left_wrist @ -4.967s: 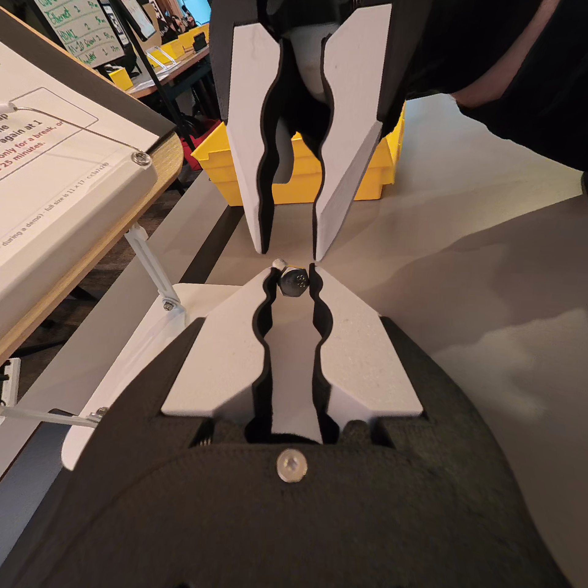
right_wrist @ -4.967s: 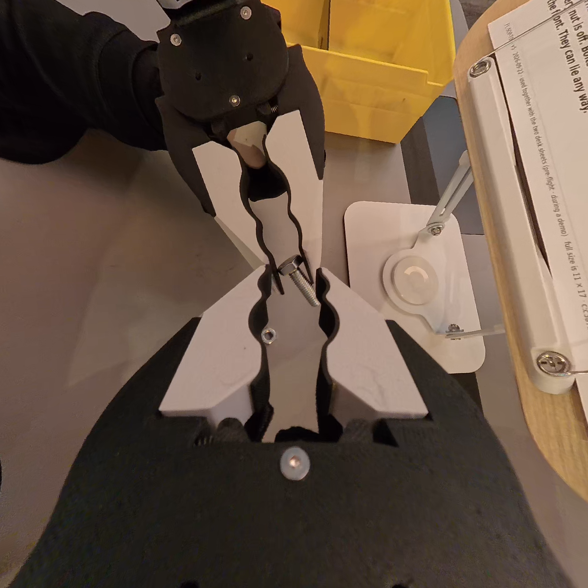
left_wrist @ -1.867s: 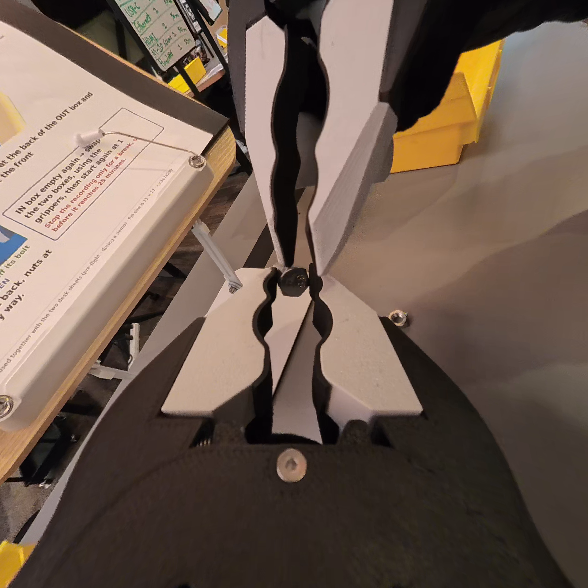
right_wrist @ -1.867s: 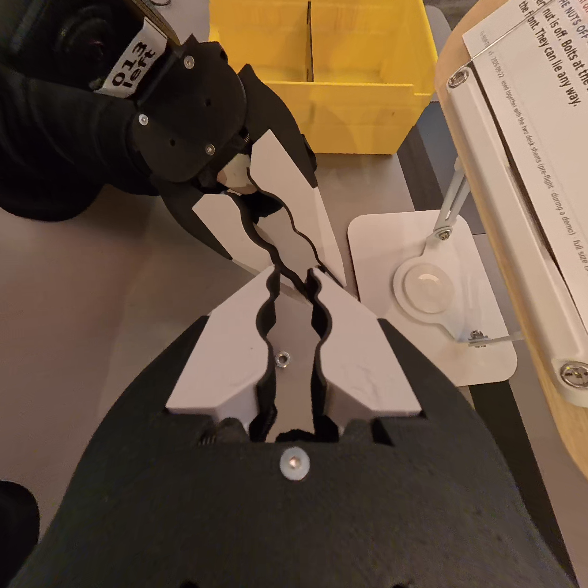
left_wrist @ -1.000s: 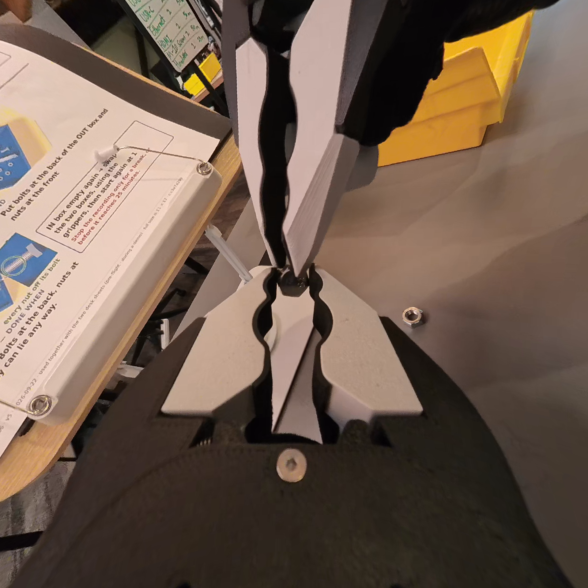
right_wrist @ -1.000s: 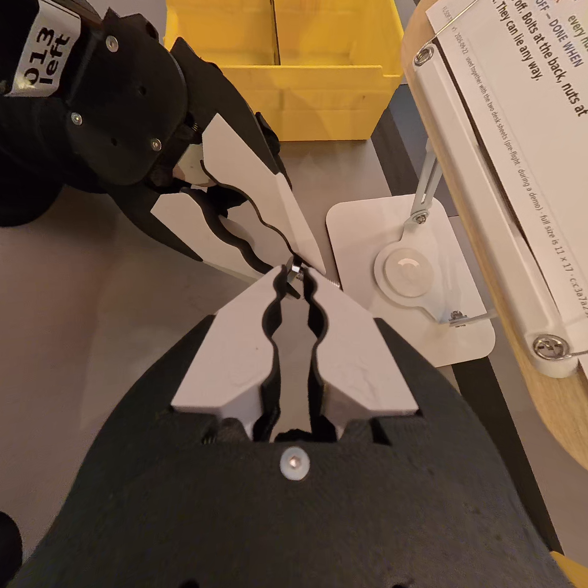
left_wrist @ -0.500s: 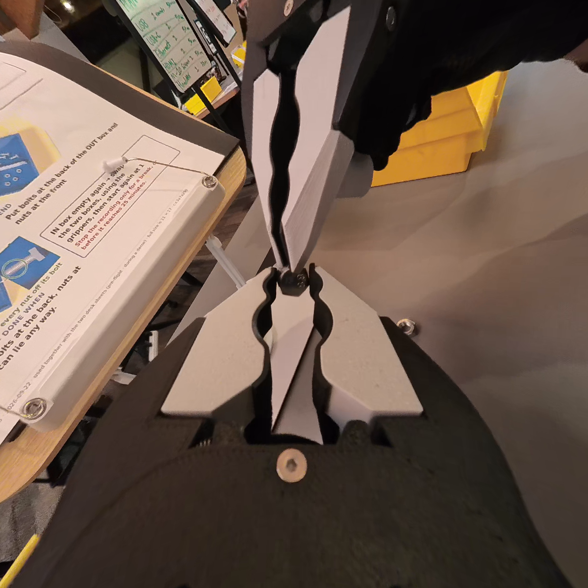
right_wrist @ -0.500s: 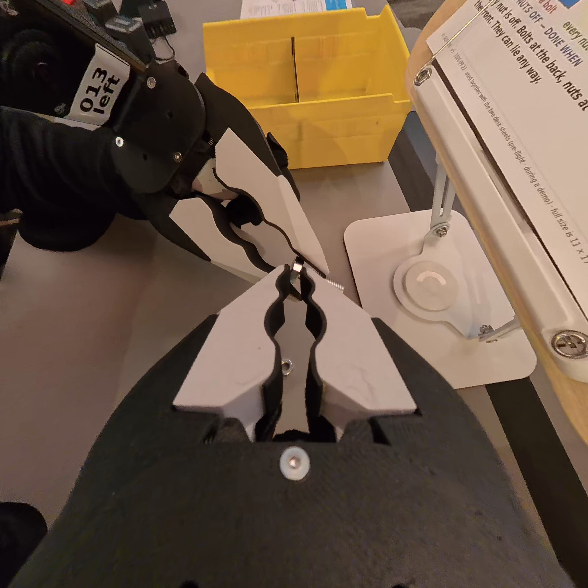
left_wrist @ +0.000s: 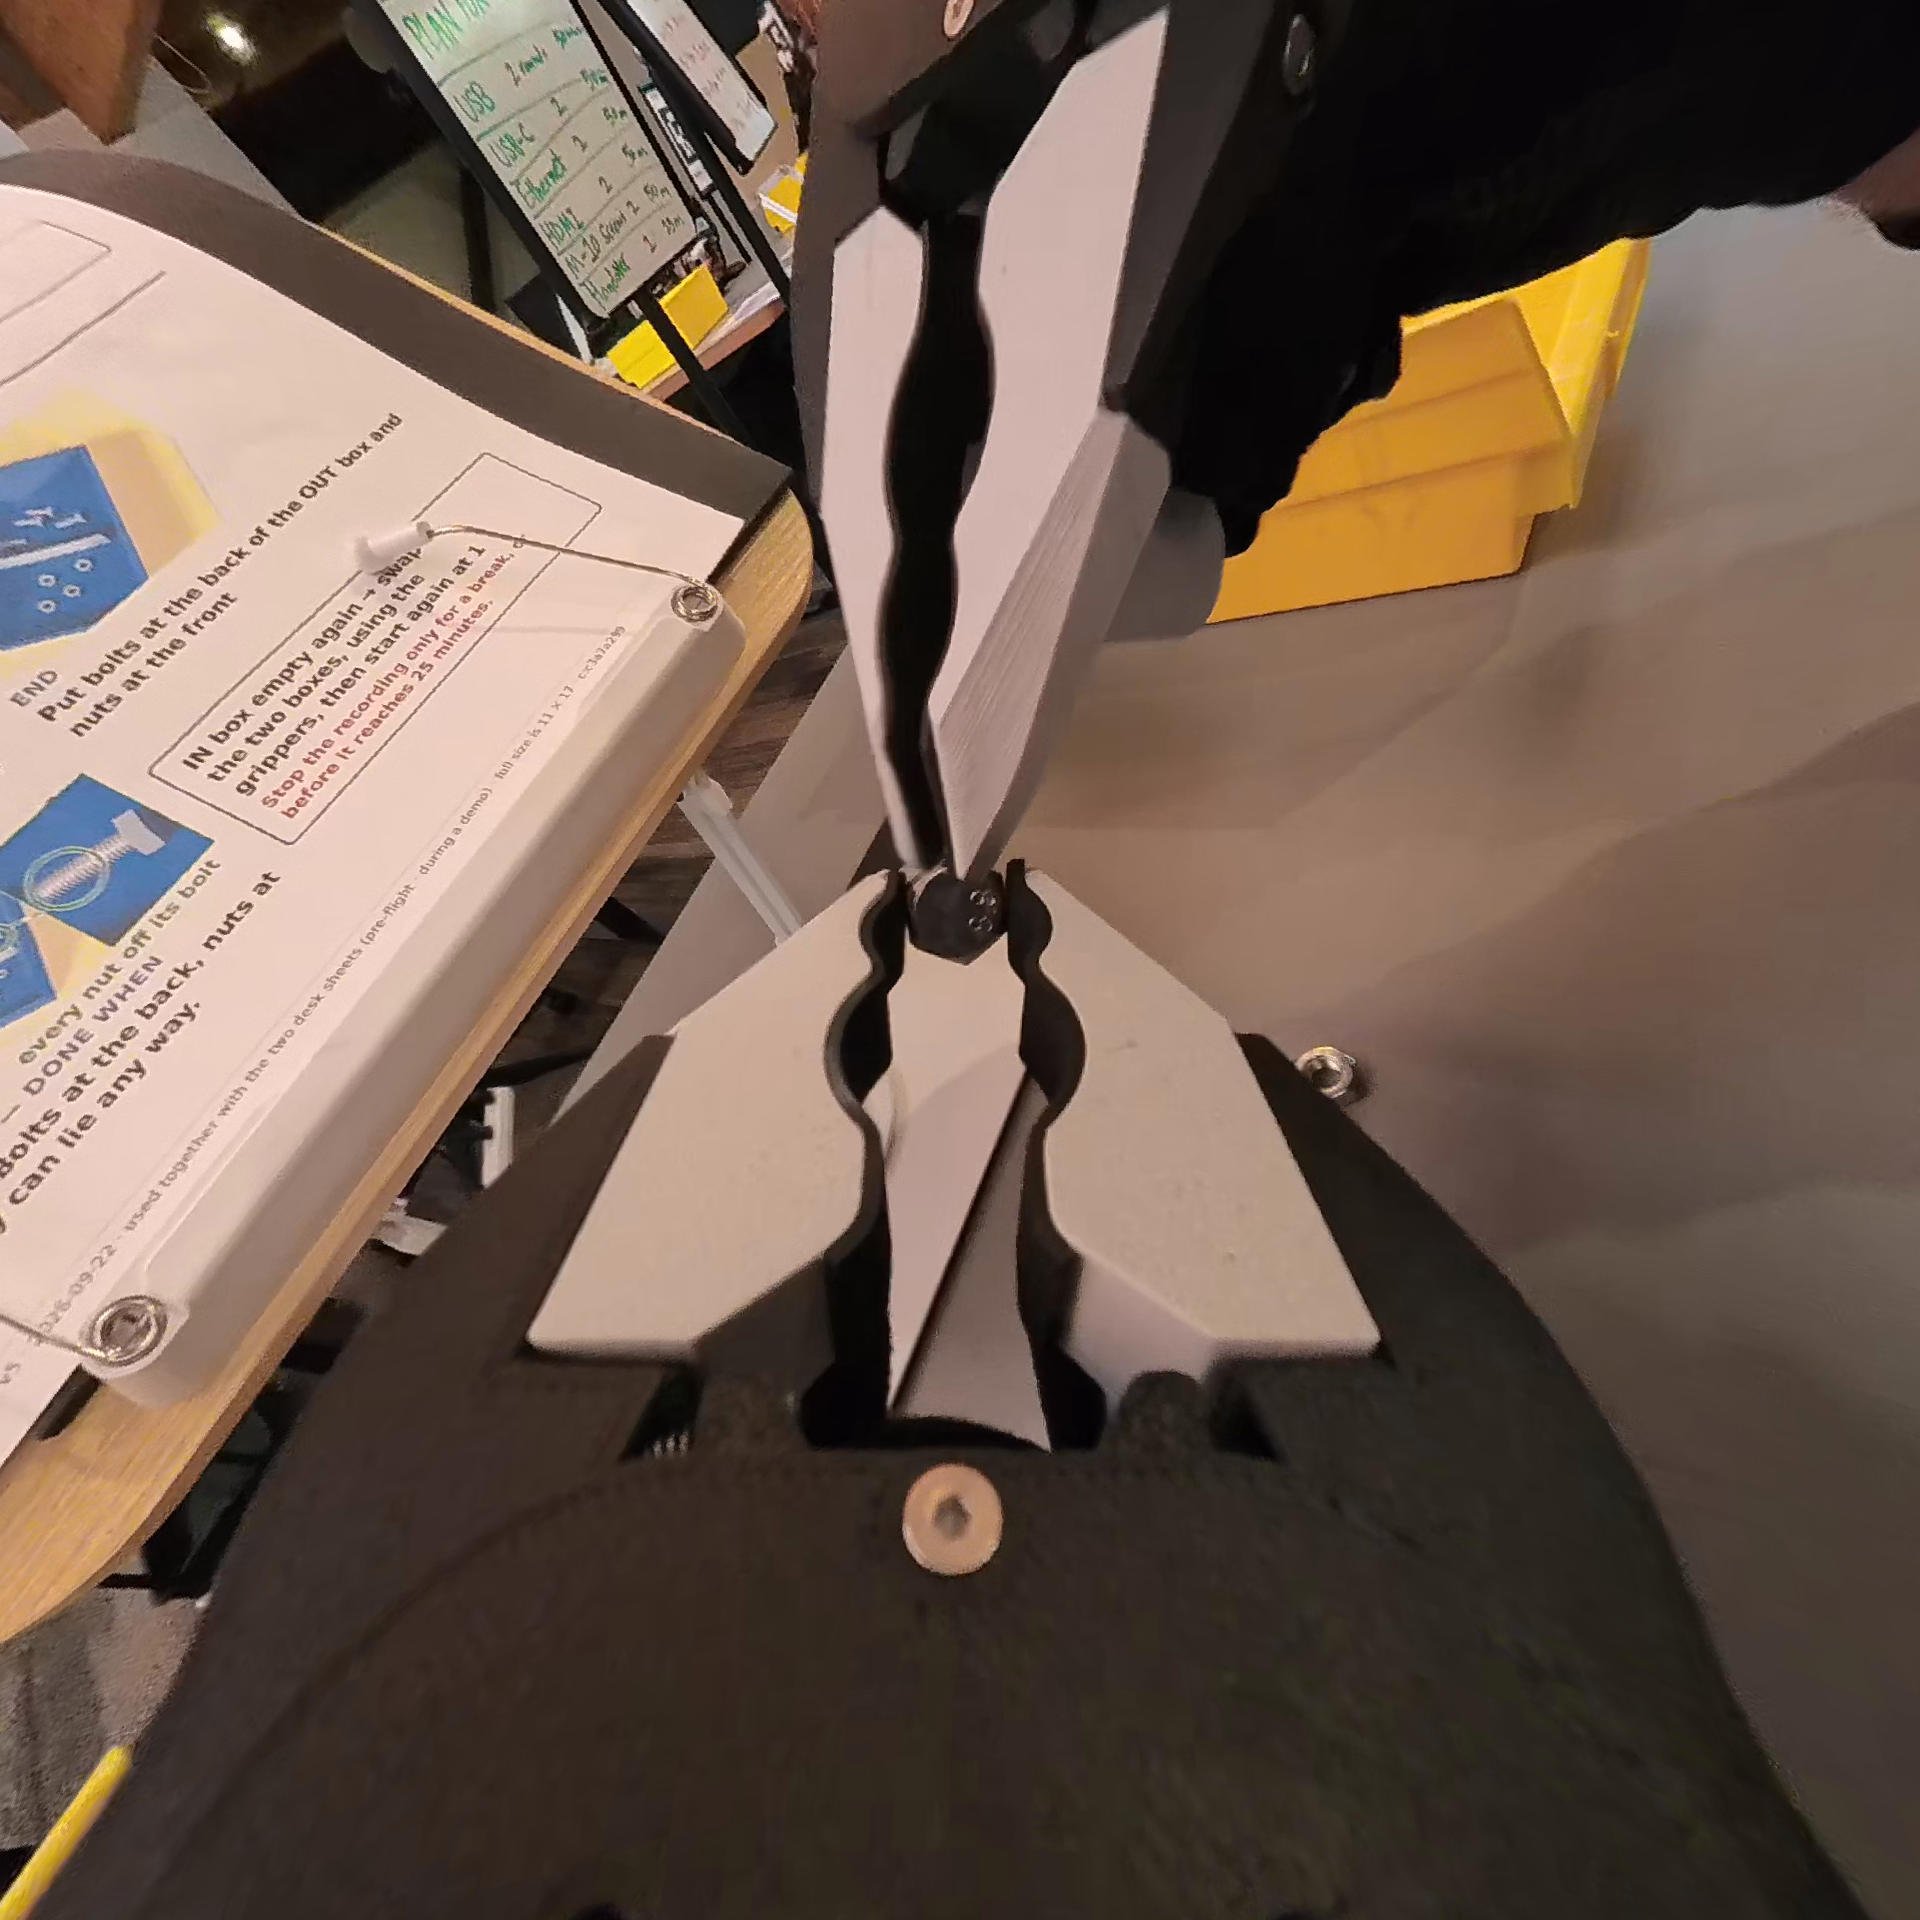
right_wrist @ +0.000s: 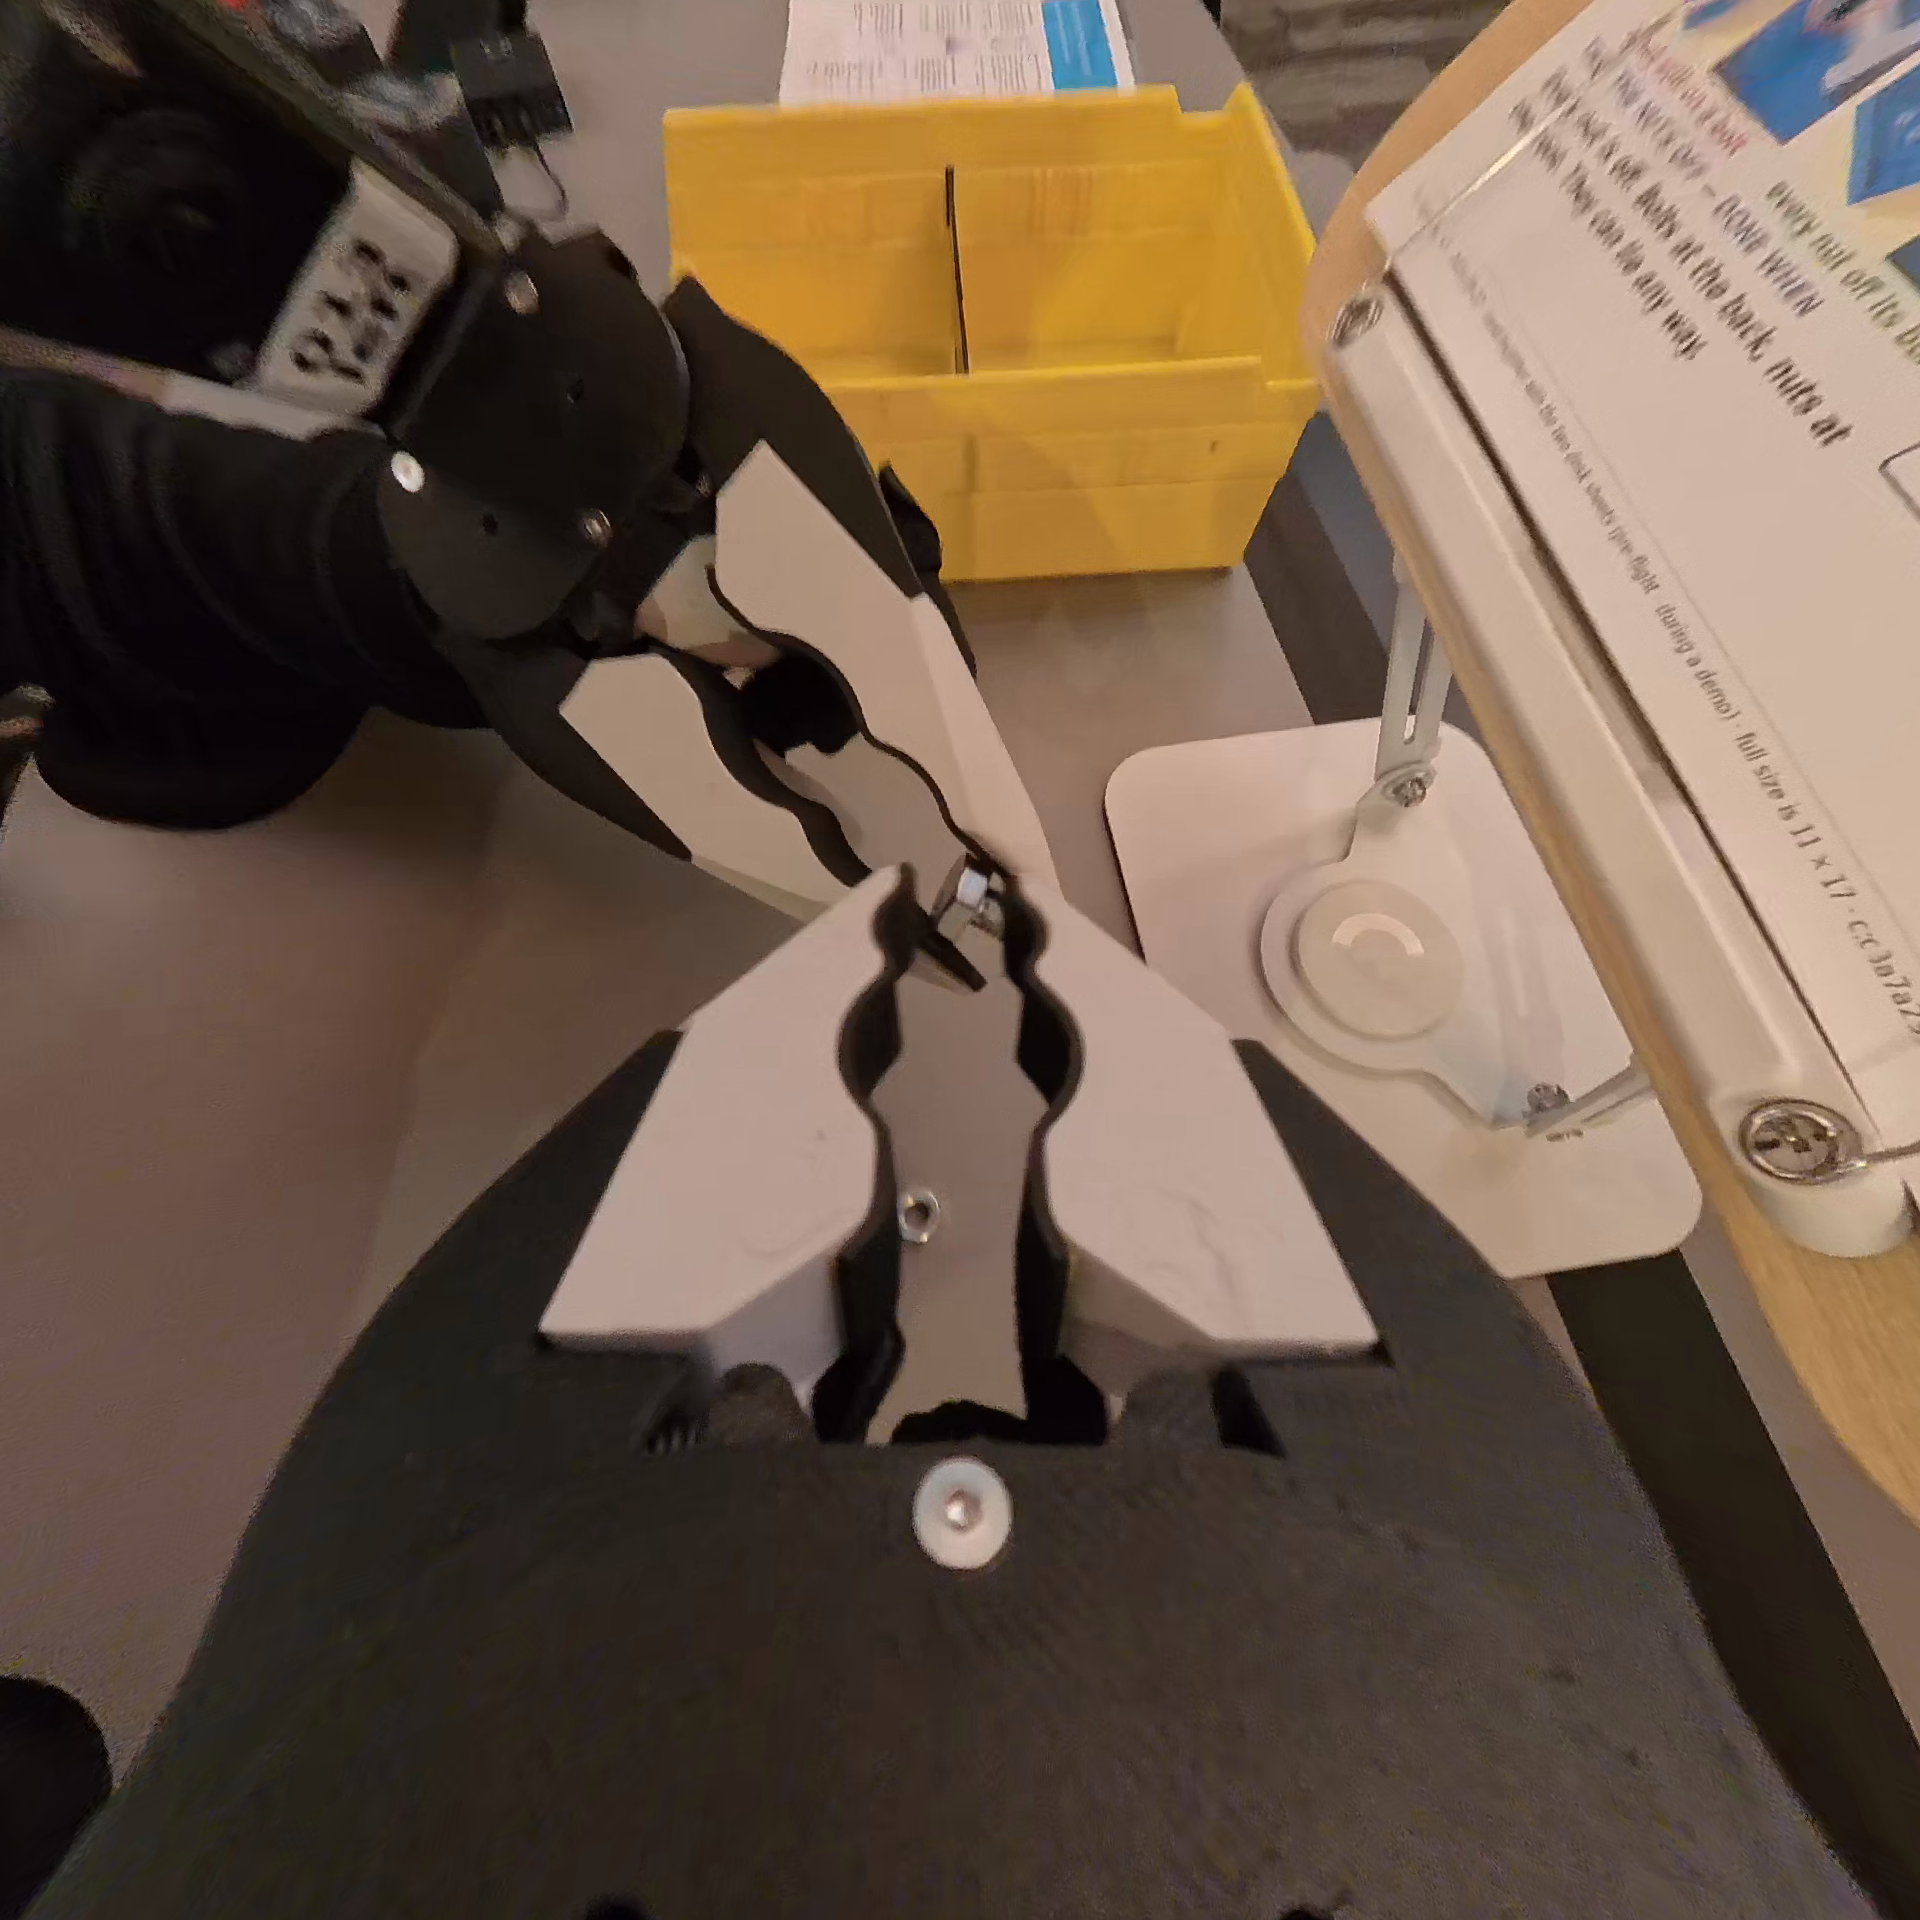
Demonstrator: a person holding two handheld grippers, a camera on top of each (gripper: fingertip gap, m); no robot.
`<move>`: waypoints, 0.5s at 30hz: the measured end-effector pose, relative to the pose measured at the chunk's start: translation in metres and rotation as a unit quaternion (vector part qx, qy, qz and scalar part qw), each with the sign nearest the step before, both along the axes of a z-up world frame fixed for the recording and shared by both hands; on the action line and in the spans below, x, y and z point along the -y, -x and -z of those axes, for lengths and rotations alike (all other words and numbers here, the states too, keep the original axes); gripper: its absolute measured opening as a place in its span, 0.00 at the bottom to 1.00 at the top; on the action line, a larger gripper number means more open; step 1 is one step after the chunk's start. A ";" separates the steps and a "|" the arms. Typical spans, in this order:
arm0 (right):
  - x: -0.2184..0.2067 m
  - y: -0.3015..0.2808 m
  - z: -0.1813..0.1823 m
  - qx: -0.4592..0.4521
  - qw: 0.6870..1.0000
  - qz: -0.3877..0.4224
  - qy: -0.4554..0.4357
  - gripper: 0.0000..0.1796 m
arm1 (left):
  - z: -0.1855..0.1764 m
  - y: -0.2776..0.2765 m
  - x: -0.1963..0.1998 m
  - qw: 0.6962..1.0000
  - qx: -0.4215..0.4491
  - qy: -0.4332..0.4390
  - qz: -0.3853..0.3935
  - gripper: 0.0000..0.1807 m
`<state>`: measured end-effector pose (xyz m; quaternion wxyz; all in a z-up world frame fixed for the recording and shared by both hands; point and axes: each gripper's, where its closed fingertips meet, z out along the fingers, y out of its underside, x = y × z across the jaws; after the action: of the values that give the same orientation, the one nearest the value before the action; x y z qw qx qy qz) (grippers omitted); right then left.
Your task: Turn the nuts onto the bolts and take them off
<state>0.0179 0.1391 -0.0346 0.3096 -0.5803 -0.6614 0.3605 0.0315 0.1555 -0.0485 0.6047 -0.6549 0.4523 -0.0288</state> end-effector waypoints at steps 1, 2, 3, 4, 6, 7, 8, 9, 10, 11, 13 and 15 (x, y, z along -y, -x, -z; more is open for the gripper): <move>0.001 0.000 -0.005 -0.014 1.000 -0.001 0.008 0.07 | 0.000 0.000 0.000 1.000 0.002 0.004 0.000 0.10; 0.000 -0.001 -0.009 -0.025 1.000 -0.002 0.016 0.09 | 0.000 0.002 -0.001 1.000 0.005 0.004 0.000 0.10; -0.002 -0.003 -0.012 -0.031 0.999 0.001 0.020 0.10 | -0.001 0.002 0.000 1.000 0.014 0.004 0.001 0.10; -0.007 -0.006 -0.013 -0.034 0.999 0.008 0.020 0.11 | -0.004 0.003 0.000 1.000 0.028 0.006 0.006 0.10; -0.014 -0.013 -0.013 -0.037 0.999 0.013 0.021 0.13 | -0.012 0.004 0.003 0.998 0.060 0.010 0.018 0.10; -0.014 -0.016 -0.013 -0.038 0.999 0.007 0.017 0.14 | -0.016 0.004 0.005 0.996 0.078 0.016 0.030 0.10; -0.015 -0.019 -0.012 -0.038 0.999 0.000 0.006 0.15 | -0.021 0.004 0.007 0.994 0.100 0.021 0.041 0.10; -0.014 -0.020 -0.012 -0.039 0.999 -0.008 -0.008 0.15 | -0.026 0.005 0.009 0.991 0.121 0.026 0.050 0.09; -0.014 -0.021 -0.013 -0.042 0.999 -0.014 -0.026 0.15 | -0.030 0.006 0.011 0.988 0.140 0.034 0.060 0.09; -0.015 -0.020 -0.012 -0.040 0.998 -0.015 -0.051 0.16 | -0.032 0.006 0.013 0.984 0.154 0.043 0.072 0.09; -0.015 -0.018 -0.008 -0.025 0.994 -0.023 -0.108 0.16 | -0.037 0.006 0.015 0.979 0.178 0.053 0.082 0.09; -0.010 -0.012 -0.006 -0.022 0.988 -0.033 -0.150 0.14 | -0.039 0.005 0.016 0.974 0.196 0.067 0.091 0.09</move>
<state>0.0301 0.1494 -0.0283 0.3955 -0.4967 -0.7200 0.2803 0.0261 0.1392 -0.0095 0.6311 -0.6316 0.3798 -0.2421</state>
